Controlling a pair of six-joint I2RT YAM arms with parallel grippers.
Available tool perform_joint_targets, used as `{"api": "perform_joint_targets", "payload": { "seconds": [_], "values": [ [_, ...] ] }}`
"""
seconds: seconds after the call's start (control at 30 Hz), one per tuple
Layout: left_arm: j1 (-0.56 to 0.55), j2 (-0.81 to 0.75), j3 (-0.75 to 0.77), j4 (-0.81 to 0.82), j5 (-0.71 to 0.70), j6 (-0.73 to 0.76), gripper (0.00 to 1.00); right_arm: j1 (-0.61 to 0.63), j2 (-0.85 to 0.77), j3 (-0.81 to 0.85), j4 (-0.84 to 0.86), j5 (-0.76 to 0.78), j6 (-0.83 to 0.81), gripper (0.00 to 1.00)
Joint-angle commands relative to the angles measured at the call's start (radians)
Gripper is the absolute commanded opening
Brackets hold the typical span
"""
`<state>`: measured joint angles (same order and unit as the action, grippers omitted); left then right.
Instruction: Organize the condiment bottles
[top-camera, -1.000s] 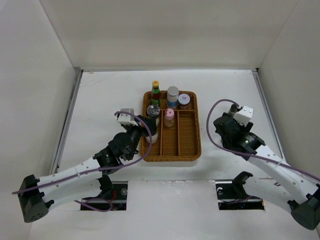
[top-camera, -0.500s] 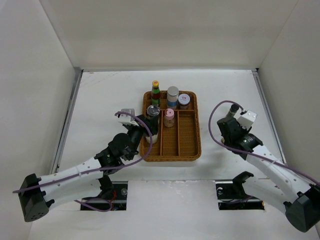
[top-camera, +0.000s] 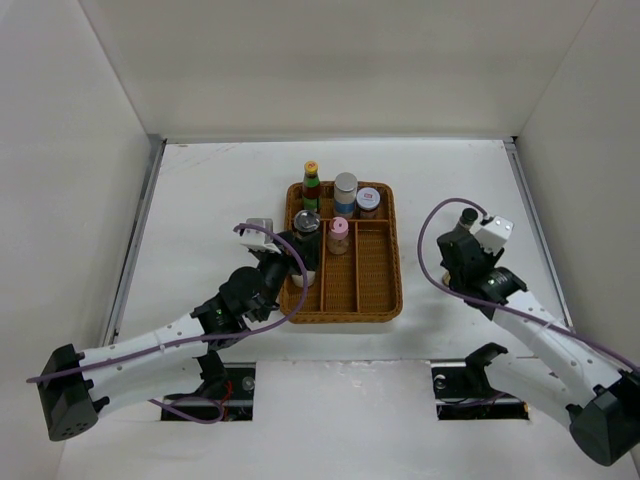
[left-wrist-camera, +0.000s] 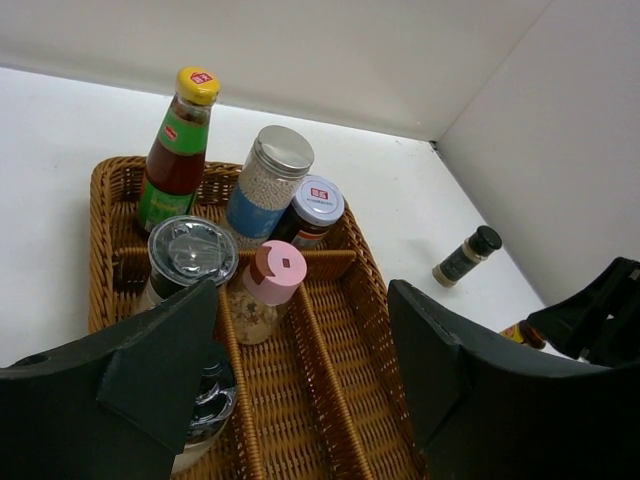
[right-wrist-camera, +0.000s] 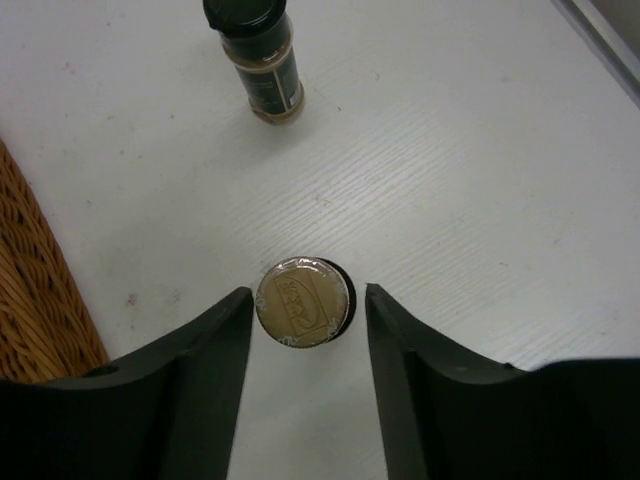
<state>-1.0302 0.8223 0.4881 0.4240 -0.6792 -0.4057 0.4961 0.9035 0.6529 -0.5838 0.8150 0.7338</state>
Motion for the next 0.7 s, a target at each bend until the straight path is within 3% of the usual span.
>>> {"api": "perform_joint_targets", "payload": {
  "seconds": [0.0, 0.1, 0.33, 0.43, 0.67],
  "values": [
    [-0.008, -0.008, -0.002, 0.055, 0.012, -0.012, 0.68, -0.027, -0.005, -0.002, 0.067, 0.023, -0.014, 0.59],
    [-0.008, -0.005, -0.002, 0.058, 0.012, -0.012, 0.68, -0.04, -0.002, -0.004, 0.084, 0.015, -0.027, 0.57],
    [-0.006, -0.003, 0.003, 0.05, 0.012, -0.01, 0.68, -0.038, 0.003, -0.001, 0.105, 0.019, -0.037, 0.33],
    [0.002, -0.011, 0.009, 0.047, 0.012, -0.005, 0.68, -0.025, -0.047, 0.016, 0.104, 0.052, -0.042, 0.29],
    [0.031, -0.054, 0.027, 0.009, 0.012, 0.01, 0.68, 0.198, -0.098, 0.194, 0.027, 0.073, -0.065, 0.27]
  ]
}}
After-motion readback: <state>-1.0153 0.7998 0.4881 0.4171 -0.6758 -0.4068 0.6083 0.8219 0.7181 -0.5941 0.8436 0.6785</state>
